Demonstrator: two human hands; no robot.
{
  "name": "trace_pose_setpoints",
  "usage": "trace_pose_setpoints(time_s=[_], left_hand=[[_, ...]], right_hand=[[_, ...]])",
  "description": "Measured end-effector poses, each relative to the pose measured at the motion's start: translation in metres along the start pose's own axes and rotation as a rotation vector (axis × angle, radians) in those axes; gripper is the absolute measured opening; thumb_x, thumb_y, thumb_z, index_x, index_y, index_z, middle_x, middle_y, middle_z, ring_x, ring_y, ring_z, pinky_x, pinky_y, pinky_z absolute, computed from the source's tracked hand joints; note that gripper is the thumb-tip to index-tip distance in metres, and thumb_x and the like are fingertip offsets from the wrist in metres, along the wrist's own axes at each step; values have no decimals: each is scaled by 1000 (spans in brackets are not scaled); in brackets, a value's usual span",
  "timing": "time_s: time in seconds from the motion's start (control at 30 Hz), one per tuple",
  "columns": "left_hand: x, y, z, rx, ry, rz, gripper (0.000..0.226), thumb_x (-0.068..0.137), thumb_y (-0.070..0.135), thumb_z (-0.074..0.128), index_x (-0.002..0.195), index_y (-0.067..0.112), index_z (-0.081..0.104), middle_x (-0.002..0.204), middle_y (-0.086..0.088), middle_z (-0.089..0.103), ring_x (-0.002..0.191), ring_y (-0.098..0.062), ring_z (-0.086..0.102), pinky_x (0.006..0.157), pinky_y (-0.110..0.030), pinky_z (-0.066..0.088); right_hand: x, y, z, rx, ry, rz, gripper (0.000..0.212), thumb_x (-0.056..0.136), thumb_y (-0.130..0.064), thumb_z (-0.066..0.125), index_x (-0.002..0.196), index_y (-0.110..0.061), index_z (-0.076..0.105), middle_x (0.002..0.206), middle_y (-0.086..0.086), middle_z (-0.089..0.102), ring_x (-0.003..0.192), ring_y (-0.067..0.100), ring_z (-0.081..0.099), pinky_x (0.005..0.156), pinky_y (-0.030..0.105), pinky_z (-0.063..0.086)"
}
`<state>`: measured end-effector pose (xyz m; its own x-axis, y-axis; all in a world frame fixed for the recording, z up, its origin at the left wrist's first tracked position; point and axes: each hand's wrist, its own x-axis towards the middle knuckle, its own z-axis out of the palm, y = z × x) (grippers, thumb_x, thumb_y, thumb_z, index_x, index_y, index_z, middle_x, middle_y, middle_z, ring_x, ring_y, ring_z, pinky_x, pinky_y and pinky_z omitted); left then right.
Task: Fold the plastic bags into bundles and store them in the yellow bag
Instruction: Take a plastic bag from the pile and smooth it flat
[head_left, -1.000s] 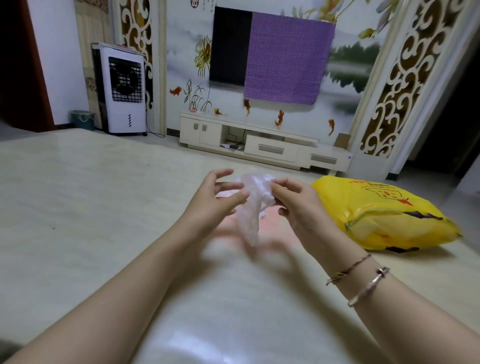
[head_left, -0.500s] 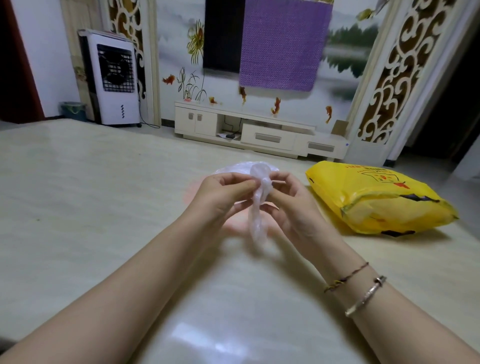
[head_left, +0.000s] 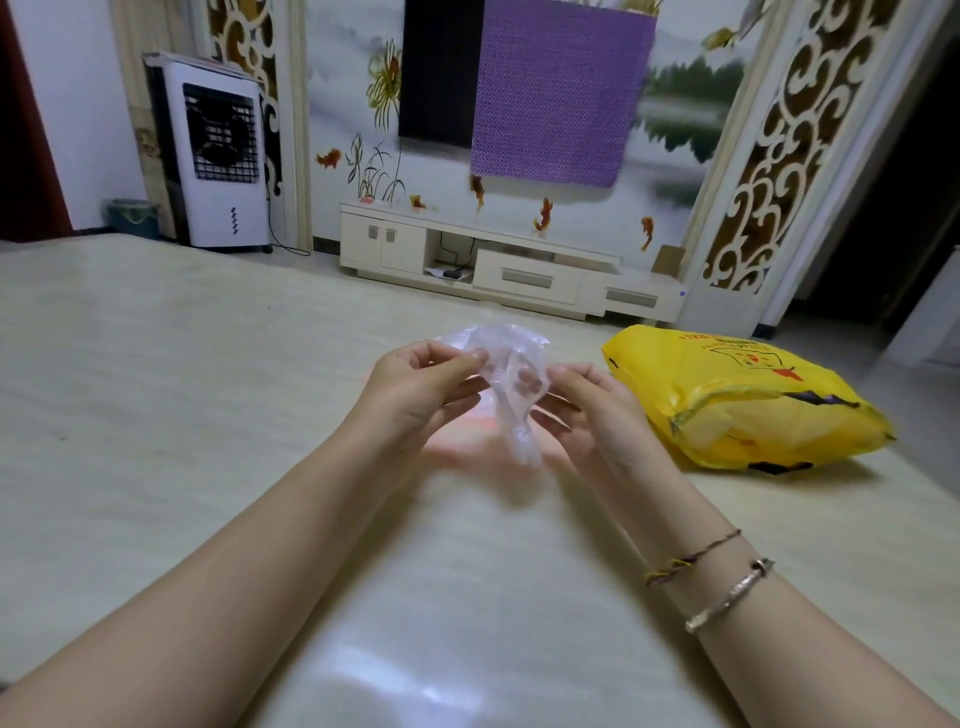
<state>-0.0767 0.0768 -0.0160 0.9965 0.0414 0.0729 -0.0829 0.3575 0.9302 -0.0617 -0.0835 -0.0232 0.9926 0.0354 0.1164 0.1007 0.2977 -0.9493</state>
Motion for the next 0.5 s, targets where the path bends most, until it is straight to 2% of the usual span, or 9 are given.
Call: trace_pose_setpoints(time_s=[0.07, 0.17, 0.23, 0.3, 0.33, 0.4, 0.43, 0.5], left_hand=[[-1, 1, -2, -31, 12, -9, 18, 88, 5, 66, 76, 10, 54, 77, -8, 70, 72, -20, 70, 80, -31, 59], [-2, 4, -4, 12, 31, -31, 19, 88, 5, 67, 77, 11, 52, 77, -8, 65, 59, -17, 64, 61, -25, 57], [-3, 4, -2, 98, 40, -35, 17, 88, 6, 67, 82, 10, 52, 74, -6, 59, 47, -12, 52, 52, -21, 51], [-4, 3, 0, 226, 21, -53, 15, 87, 6, 68, 92, 9, 55, 72, -5, 57, 48, -12, 46, 52, -21, 47], [-4, 2, 0, 279, 9, -65, 18, 87, 8, 69, 99, 8, 56, 74, -4, 58, 53, -13, 47, 56, -22, 48], [-4, 3, -1, 289, -26, -99, 32, 86, 21, 71, 113, 11, 57, 92, -4, 61, 71, -15, 56, 72, -26, 51], [-2, 4, -2, 246, -55, -131, 40, 84, 33, 70, 118, 14, 58, 102, -4, 62, 80, -17, 60, 78, -29, 52], [-1, 8, -6, 177, -110, -209, 61, 74, 57, 66, 122, 20, 58, 111, -2, 65, 91, -19, 66, 81, -35, 54]], right_hand=[[4, 0, -3, 31, 62, -21, 12, 97, -5, 47, 87, -8, 51, 87, 14, 68, 78, 24, 69, 82, 37, 52], [9, 0, -7, -31, 231, -54, 6, 98, -11, 49, 95, -9, 54, 81, 4, 66, 60, 11, 65, 56, 22, 51], [13, -2, -11, -133, 348, -78, 5, 96, -15, 54, 92, -13, 55, 79, -1, 63, 66, 13, 61, 50, 16, 47], [14, -5, -15, -229, 378, -109, 3, 95, -17, 58, 93, -15, 56, 82, 0, 62, 70, 13, 58, 50, 13, 46], [14, -7, -17, -277, 356, -130, 3, 94, -17, 58, 92, -15, 56, 84, 1, 62, 71, 13, 57, 52, 13, 46], [10, -11, -16, -346, 223, -156, 8, 92, -17, 62, 84, -18, 59, 85, 1, 62, 73, 15, 57, 59, 19, 47], [6, -13, -15, -337, 122, -153, 10, 90, -17, 65, 81, -19, 60, 82, 0, 62, 71, 16, 57, 59, 22, 47], [-1, -16, -11, -290, -75, -125, 9, 84, -17, 69, 80, -16, 62, 71, 0, 64, 61, 16, 59, 54, 23, 48]])
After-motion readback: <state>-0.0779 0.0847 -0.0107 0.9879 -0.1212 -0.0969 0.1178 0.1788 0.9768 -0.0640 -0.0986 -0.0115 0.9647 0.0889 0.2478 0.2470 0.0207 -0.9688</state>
